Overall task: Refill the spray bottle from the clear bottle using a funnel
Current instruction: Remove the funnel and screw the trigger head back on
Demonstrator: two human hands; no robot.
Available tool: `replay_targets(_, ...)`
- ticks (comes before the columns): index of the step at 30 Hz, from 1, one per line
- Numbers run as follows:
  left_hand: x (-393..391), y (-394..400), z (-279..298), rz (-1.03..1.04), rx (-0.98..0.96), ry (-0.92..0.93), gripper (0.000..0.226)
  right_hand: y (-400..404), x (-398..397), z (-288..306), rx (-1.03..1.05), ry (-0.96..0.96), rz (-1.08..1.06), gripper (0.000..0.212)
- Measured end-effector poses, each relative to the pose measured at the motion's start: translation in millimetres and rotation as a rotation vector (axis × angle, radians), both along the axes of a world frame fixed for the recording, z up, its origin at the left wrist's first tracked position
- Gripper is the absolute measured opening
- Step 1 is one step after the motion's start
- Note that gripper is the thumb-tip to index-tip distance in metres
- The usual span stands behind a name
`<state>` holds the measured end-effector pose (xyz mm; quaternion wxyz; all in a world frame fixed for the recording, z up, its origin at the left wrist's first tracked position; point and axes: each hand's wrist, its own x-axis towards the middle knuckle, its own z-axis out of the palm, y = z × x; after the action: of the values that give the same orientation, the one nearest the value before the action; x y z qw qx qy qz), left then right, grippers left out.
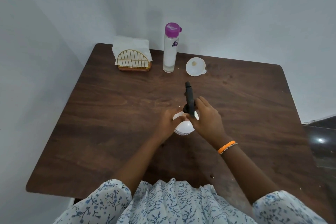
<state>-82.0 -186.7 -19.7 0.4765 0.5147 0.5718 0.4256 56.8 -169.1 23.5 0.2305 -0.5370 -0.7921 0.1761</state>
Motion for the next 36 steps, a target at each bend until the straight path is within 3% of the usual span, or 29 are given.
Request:
replay_targets(4,-2,-2,2,-0.050,0.050,0.038,0.023,-13,-20,-9,-0.016,0.239,-0.271,0.031)
replay_targets(8,-4,0,0,-0.063,0.045,0.088,0.022,-12,-30,-11,-0.095,0.345,-0.393,0.040)
replay_targets(12,-5,1,-1,-0.059,0.032,0.116,0.018,-18,-22,-17,-0.133,0.527,-0.282,0.029)
replay_targets(14,-4,1,-2,-0.062,0.012,0.113,0.025,-20,-18,-15,-0.106,0.494,-0.202,0.021)
replay_targets(17,-3,2,-1,-0.065,-0.019,0.092,0.039,-18,-10,-12,-0.122,0.419,-0.140,0.027)
replay_targets(21,-3,2,4,-0.057,-0.071,0.029,0.004,-13,3,-5,-0.318,0.661,-0.035,0.031)
replay_targets(25,-3,1,4,-0.045,-0.095,-0.008,0.007,-10,7,7,-0.441,0.800,0.037,0.031)
replay_targets(30,-3,1,3,-0.013,-0.088,-0.007,0.007,-6,0,6,-0.425,0.805,0.014,0.031)
replay_targets(36,-5,3,-2,-0.065,-0.088,-0.004,0.010,-9,-5,-13,-0.345,0.774,-0.055,0.011)
